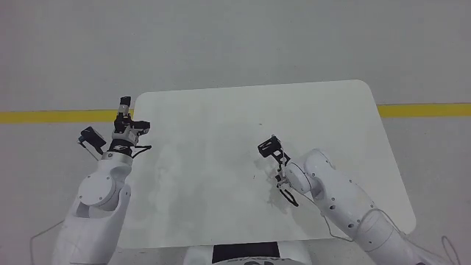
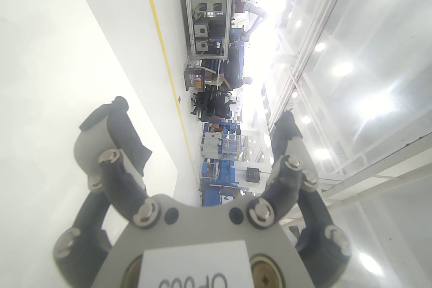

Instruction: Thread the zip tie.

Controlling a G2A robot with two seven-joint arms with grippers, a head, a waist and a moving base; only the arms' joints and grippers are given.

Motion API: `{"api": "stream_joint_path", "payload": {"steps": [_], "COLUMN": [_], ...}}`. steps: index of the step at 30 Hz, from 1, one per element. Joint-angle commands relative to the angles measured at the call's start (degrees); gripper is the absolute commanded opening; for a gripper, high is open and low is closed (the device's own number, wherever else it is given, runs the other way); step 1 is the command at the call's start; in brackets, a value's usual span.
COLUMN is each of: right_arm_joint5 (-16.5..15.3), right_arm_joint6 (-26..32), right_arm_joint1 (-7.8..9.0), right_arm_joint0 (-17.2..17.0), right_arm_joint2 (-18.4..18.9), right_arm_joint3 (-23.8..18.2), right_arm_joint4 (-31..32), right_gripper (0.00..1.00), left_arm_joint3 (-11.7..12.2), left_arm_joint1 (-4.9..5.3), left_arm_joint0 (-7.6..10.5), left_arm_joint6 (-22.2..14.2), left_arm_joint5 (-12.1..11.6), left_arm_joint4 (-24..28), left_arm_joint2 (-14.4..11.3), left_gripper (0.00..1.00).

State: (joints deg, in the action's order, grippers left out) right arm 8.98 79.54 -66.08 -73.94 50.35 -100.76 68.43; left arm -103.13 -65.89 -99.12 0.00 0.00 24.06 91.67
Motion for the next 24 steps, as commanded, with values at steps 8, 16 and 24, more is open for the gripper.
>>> {"api": "stream_joint_path", "payload": {"steps": [8,16,24], "right_arm_joint5": [-2.0,-5.1,-7.5], "right_arm_joint6": [-2.3,-5.8,-7.2], "right_arm_joint1": [0.68,1.44,1.73], "right_arm_joint0": [-3.2,-6.5,-7.6], "right_arm_joint2": [4.4,9.2,11.2], "right_arm_joint3": [-4.1,-6.9,-7.7], "right_arm_joint4": [-3.0,-8.4,-12.4], "right_gripper": [0.0,0.0,0.0], "left_arm_joint3": [0.0,0.0,0.0], "left_arm_joint1": [0.0,0.0,0.0], "left_arm_joint0": [0.0,0.0,0.0], "left_arm_joint6": [0.0,0.0,0.0], "left_arm_joint5": [0.0,0.0,0.0], "left_arm_joint4": [0.0,0.0,0.0], "left_arm_joint2": [0.0,0.0,0.0], "left_gripper": [1.0,1.0,1.0]}}
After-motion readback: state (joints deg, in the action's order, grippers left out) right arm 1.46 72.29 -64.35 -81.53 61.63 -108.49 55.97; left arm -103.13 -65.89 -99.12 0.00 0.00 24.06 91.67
